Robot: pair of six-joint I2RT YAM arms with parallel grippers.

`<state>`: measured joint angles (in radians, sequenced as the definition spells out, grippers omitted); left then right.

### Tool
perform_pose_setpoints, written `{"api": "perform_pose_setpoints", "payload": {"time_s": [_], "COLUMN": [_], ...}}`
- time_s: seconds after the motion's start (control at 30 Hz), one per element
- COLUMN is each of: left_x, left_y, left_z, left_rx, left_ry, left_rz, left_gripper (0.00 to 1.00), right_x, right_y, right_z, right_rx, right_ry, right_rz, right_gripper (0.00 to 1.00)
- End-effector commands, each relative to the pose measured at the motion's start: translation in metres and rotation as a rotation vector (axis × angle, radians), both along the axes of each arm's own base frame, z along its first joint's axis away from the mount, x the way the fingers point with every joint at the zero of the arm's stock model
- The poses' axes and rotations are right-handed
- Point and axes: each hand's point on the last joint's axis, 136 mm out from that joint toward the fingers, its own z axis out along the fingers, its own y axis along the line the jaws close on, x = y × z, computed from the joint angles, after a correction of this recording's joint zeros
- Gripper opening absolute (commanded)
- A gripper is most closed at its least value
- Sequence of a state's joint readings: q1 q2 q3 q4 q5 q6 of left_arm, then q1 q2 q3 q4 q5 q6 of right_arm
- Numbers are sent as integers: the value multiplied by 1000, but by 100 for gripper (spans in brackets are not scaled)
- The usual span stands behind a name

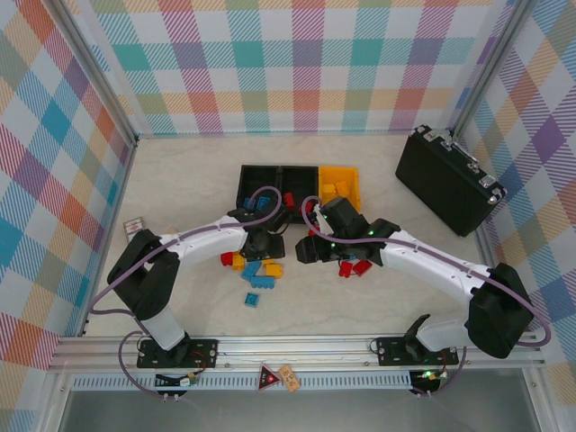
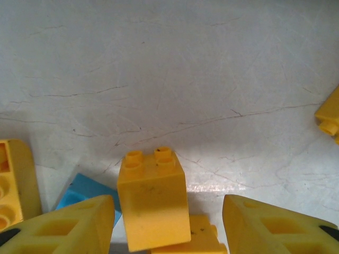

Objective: Sort the legos into containers by color
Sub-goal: Pick up the lego from the center of the table.

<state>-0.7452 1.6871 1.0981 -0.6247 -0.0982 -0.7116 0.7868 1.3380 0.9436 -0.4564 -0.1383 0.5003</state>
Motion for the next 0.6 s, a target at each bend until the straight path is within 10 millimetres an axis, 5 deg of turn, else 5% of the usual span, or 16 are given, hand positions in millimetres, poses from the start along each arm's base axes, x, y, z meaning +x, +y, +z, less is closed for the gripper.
{"api": "perform_pose_setpoints", "payload": {"time_s": [0.0, 0.17, 0.3, 0.57], "left_x": [-1, 0, 3, 11], "left_y": [3, 5, 2, -6], "left_z": [-12, -20, -20, 1], "left_rx": [41, 67, 67, 43], "left_ry": [10, 16, 12, -19], "left_rz": [20, 25, 14, -7], "left_gripper": [54, 49, 34, 23], "right_x": [-5, -7, -7, -6], "right_y": [-3, -7, -7, -12], "right_z": [-1, -3, -4, -3], "right_rx": [-5, -8, -12, -5], "right_ry": [-6, -9, -7, -7], "right_rz": [7, -1, -1, -21], "right_gripper": [62, 62, 62, 62]}}
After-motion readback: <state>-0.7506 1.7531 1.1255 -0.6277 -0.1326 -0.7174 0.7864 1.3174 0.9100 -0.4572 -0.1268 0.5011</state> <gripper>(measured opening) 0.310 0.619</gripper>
